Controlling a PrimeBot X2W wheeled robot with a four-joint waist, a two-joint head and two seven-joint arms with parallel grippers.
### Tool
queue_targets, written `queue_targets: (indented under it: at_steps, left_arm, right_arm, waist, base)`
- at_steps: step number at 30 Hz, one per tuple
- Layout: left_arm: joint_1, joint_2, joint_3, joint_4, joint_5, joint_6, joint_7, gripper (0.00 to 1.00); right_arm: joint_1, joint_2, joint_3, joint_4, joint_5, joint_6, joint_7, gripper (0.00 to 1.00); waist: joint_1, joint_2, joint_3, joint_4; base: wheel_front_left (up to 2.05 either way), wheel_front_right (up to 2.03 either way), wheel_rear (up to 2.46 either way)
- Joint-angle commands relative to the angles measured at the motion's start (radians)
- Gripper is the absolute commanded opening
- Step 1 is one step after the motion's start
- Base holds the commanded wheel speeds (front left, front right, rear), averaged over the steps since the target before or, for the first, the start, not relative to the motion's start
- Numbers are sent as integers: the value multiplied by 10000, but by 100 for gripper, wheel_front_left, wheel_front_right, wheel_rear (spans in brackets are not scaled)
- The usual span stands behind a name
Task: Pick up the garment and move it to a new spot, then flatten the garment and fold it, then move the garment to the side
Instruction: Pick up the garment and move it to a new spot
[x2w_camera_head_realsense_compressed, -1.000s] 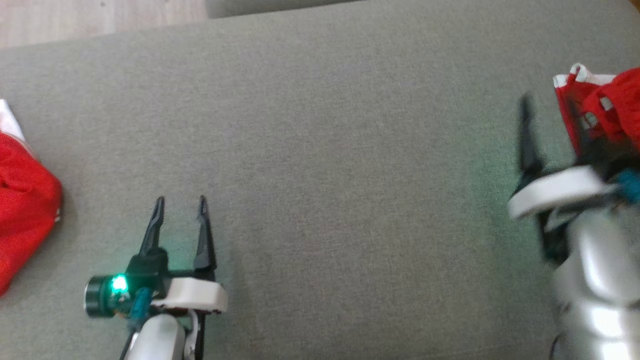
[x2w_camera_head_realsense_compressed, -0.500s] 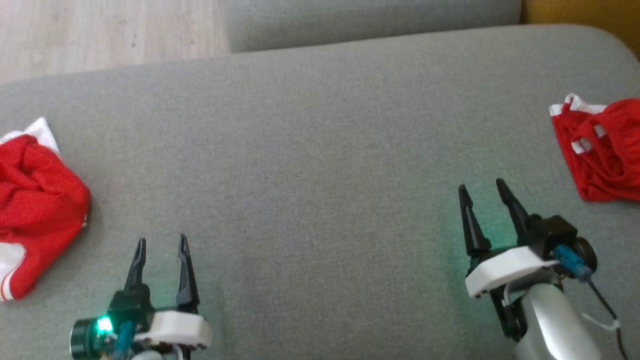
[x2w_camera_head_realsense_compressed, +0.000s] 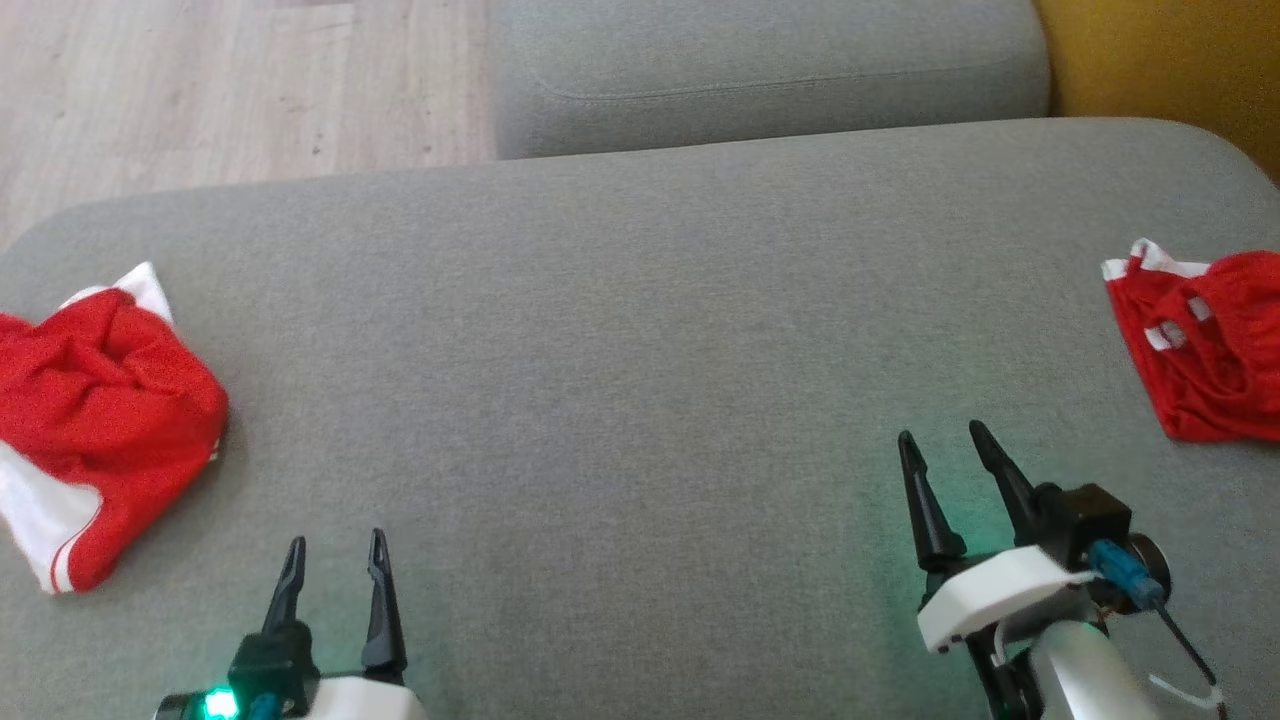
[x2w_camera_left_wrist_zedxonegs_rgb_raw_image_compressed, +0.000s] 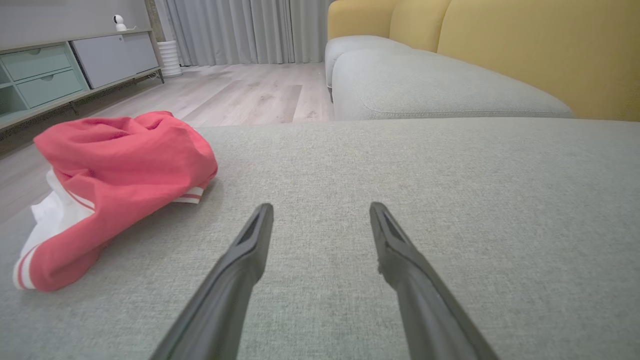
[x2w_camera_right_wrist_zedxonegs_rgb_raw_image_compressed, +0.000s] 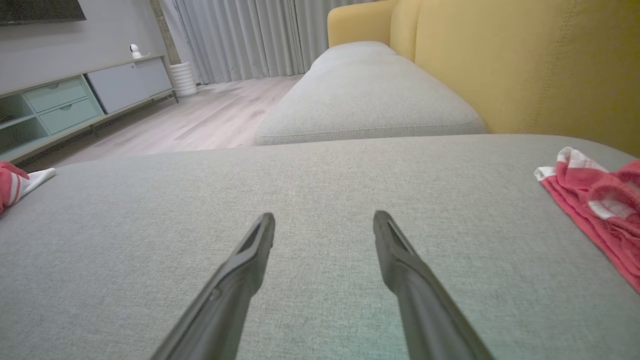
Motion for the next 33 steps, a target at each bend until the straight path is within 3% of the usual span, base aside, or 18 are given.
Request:
queue_targets:
  at_steps: [1,6,16,20,26,33]
  left_arm:
    - [-250,37,218,-297,-18,30,-95,100]
    - [-413,36,76,-252,-157,113,-95,100]
    - [-420,36,157,-34,-547,239,-95,100]
    - [-281,36,467,17,-572,179,-95,100]
    - [-311,36,903,33,-629,123,-95,100]
    - [-1227,175,2011,-325,-412,-17,-95,100]
  right_arm:
    - [-95,46,249,-267,41,-9,-95,100]
    - [-24,46,243,-255,-52,-9,-95,100]
    - [-81,46,677,-258,-24,-9,-95,100]
    - [-181,47,918,-243,13,-9,-95,100]
    - [-330,47,1210,-239,13,-9,-95,100]
    - [-717,-141,1672,-476,-160,-9,-95,100]
  waist:
    - [0,0,15,131]
    - [0,0,164,915]
    - [0,0,535,3583]
    - [0,0,635,4317]
    - [0,0,838,4773]
    - [0,0,1565,4368]
  base:
    - [0,0,0]
    - [0,0,0]
    - [0,0,0]
    - [0,0,0]
    - [0,0,0]
    - [0,0,0]
